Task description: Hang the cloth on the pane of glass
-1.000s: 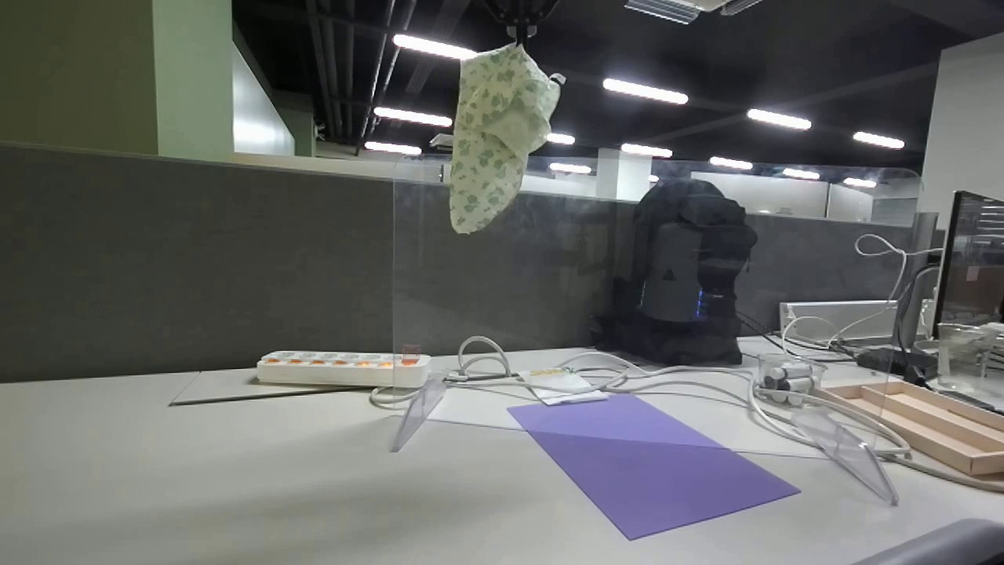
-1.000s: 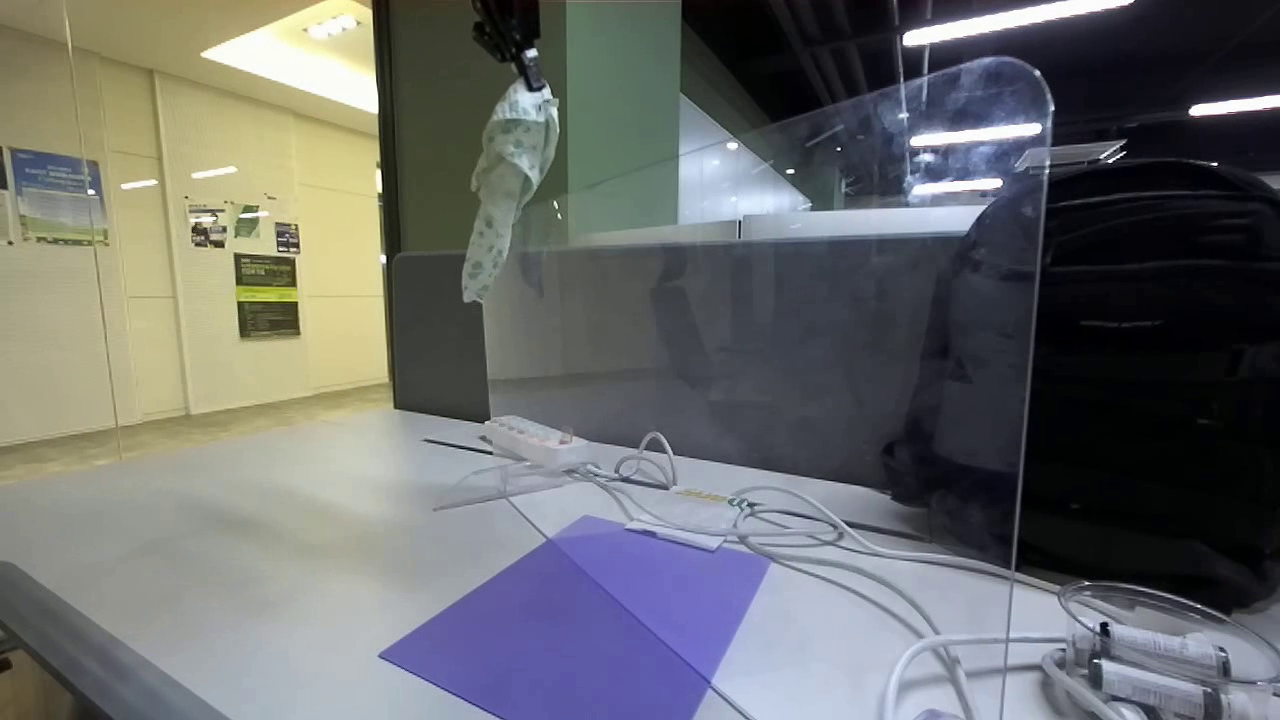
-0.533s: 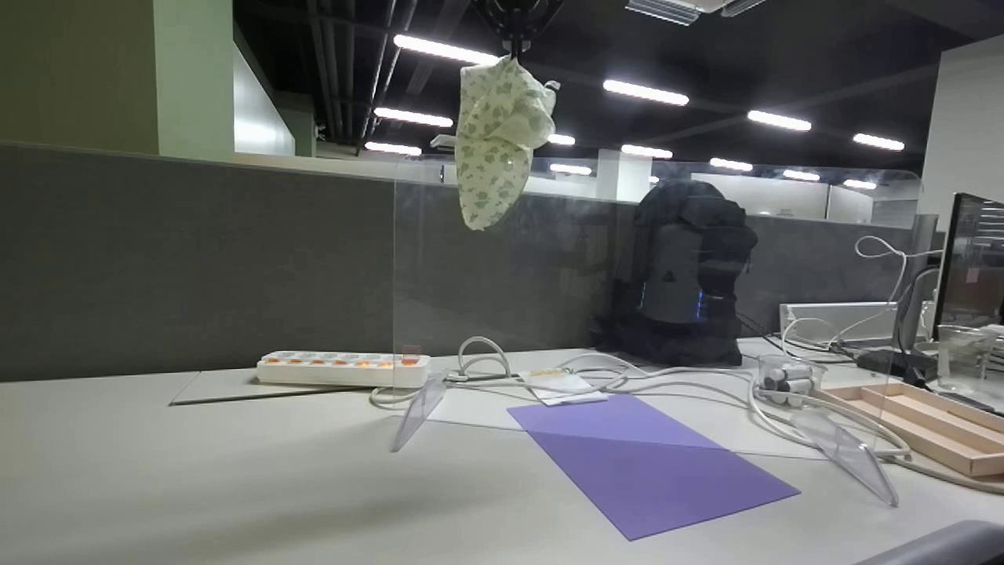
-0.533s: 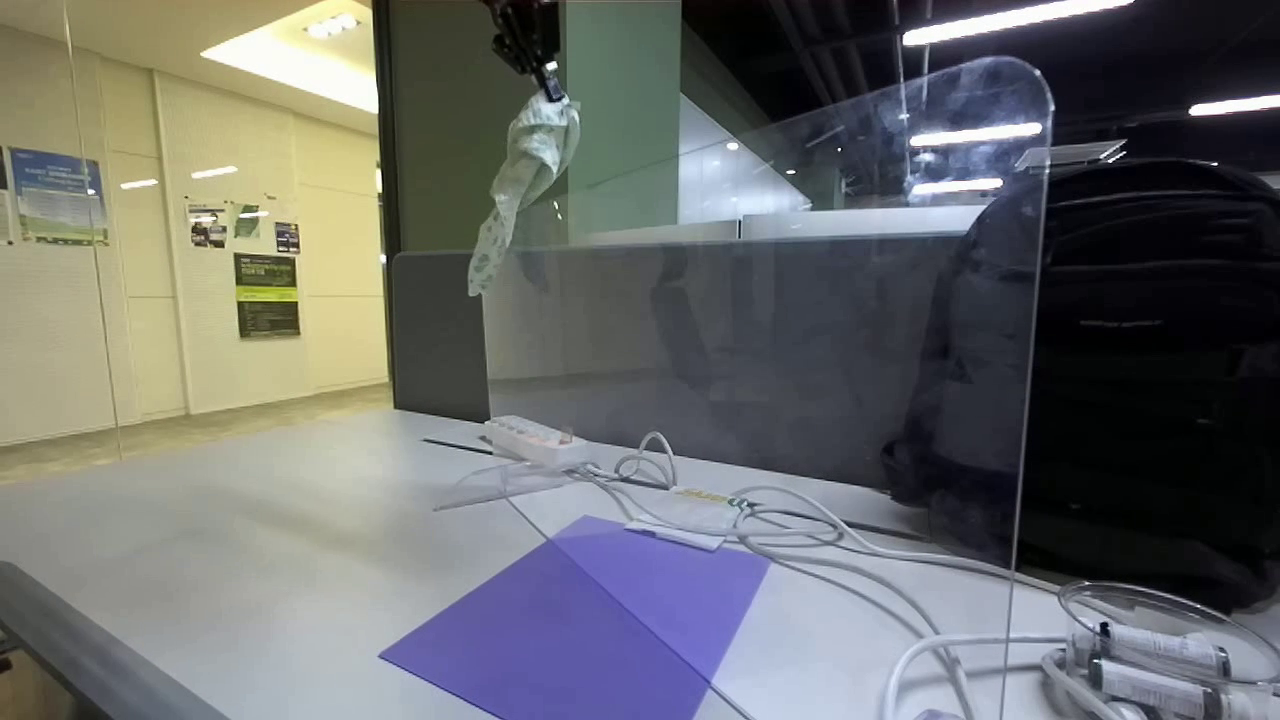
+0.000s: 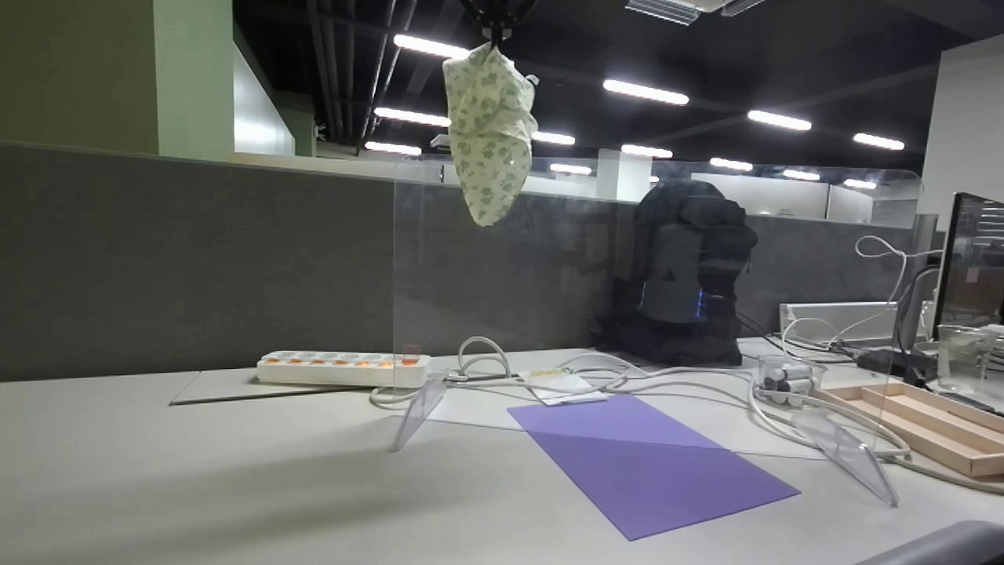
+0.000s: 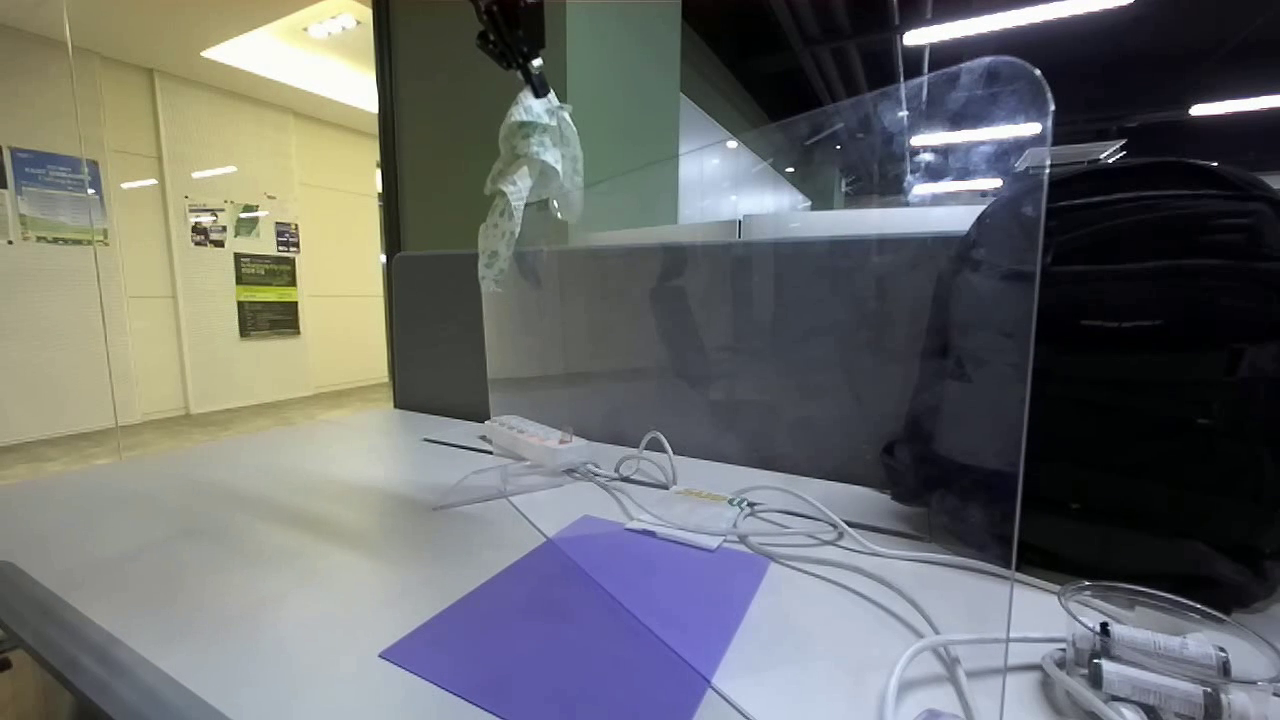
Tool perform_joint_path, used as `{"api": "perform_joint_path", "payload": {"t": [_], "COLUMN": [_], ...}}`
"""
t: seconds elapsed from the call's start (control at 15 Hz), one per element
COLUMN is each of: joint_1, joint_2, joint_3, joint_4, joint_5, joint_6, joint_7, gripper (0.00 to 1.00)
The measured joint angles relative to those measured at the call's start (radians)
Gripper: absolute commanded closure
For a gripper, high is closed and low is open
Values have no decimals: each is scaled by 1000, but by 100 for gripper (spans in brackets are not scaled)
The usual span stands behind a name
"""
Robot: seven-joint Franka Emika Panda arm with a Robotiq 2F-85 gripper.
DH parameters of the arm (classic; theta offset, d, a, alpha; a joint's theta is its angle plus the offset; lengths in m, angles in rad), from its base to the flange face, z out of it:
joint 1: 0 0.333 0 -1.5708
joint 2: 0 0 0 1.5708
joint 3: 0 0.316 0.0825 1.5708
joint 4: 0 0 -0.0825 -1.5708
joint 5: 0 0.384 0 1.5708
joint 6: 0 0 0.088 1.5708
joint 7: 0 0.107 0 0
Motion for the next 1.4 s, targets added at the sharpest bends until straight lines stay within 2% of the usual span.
{"api": "perform_joint_path", "payload": {"t": [0.67,0.73,0.8,0.87,1.4], "joint_1": [-8,-10,-13,-15,-22], "joint_2": [-18,-22,-26,-30,-36], "joint_3": [-16,-19,-22,-24,-32], "joint_4": [-92,-107,-122,-135,-176], "joint_5": [47,58,66,76,119], "joint_6": [-9,-9,-9,-9,-8], "joint_7": [0,0,0,0,-3], "gripper": [100,73,72,67,13]}}
